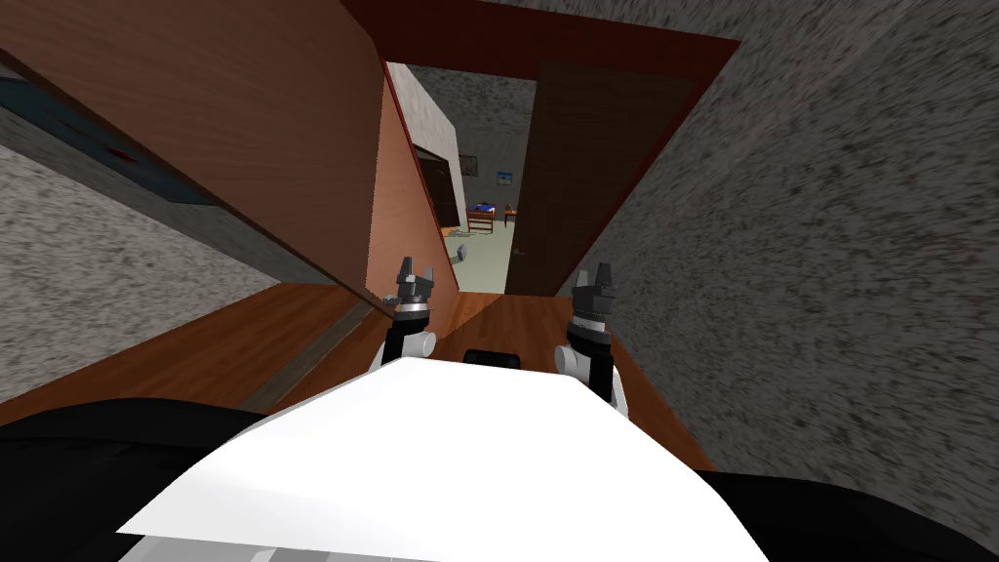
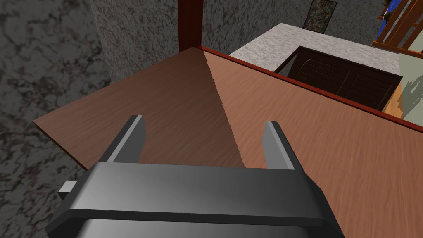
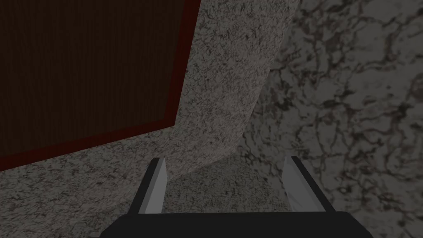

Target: Pull the door open

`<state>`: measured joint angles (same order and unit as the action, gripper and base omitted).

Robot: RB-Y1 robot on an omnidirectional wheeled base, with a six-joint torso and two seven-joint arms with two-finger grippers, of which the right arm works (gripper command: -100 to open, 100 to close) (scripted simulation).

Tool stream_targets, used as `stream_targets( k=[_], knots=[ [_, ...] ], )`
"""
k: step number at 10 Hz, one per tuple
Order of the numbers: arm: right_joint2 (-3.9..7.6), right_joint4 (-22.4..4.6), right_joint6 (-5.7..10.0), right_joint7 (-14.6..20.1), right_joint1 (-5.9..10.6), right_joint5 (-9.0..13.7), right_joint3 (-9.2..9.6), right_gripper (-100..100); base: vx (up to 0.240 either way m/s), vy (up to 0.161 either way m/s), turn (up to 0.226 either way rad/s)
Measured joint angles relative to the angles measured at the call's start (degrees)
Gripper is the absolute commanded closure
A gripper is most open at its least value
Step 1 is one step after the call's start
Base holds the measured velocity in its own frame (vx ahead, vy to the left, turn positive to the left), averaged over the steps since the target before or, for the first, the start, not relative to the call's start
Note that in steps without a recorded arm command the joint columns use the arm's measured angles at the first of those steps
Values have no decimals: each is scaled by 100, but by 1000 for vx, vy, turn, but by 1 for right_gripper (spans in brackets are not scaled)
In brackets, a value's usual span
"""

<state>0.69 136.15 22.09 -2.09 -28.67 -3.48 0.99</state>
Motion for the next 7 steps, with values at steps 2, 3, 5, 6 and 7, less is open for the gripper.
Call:
stream_targets(
  k=[2,3,5,6,7],
  knots=[
    [33,-193,33,2,64,6,9,-100,87,-17,49],
    [62,-306,66,19,94,20,0,-100,76,-21,26],
    [135,-580,125,63,212,64,-64,-100,96,-9,37],
    [168,-691,150,86,237,82,-81,-100,100,8,39],
    [195,-810,204,103,222,94,-70,-100,101,14,34]
  ],
)
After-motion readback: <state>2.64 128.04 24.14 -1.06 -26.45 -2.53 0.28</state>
